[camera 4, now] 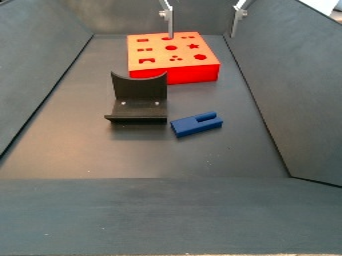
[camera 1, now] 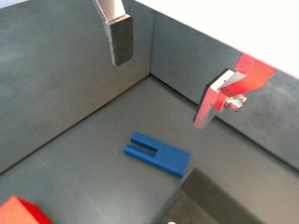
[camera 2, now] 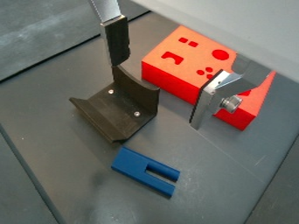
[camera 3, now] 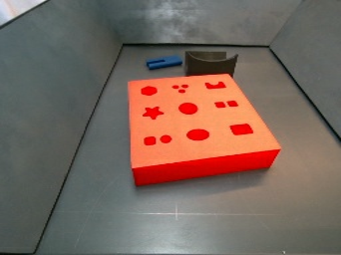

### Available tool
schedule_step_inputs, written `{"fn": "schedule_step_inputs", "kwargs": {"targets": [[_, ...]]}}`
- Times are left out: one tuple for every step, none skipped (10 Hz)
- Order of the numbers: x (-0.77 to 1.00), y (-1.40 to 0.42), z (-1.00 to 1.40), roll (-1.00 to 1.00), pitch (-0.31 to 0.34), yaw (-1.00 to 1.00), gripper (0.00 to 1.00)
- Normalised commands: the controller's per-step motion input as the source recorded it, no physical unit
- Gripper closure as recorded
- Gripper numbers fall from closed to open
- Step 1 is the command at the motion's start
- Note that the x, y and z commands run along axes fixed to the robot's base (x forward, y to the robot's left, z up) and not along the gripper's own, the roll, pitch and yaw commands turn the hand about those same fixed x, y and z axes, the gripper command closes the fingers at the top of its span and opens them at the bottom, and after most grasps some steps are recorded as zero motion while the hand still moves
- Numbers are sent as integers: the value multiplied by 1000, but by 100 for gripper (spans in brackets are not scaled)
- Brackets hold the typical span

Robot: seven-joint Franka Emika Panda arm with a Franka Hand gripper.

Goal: Pick up the square-circle object. Move up. Rotate the square-circle object. Place the square-circle object on the fixture. Regrasp the square-circle object. Move to above the board. Insert the square-circle object.
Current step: Pick up the square-circle object.

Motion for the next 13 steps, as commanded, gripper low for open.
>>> {"fn": "schedule_step_inputs", "kwargs": {"targets": [[0, 0, -743, -64, 0, -946, 0], [0, 0, -606, -90, -37, -923, 0], [0, 0, -560, -114, -67, -891, 0], [29, 0, -531, -139, -89, -869, 0], [114, 0, -477, -193, -114, -809, 0], [51, 100, -409, -310, -63, -586, 0], [-20, 249, -263, -430, -30, -340, 0], [-100, 320, -191, -496, 0, -211, 0], [-89, 291, -186, -490, 0, -243, 0], [0, 46, -437, -314, 0, -609, 0], [0, -43, -337, -197, -91, -831, 0], [-11, -71, -391, -146, -116, -889, 0], [-14, -71, -386, -146, -119, -891, 0]]}}
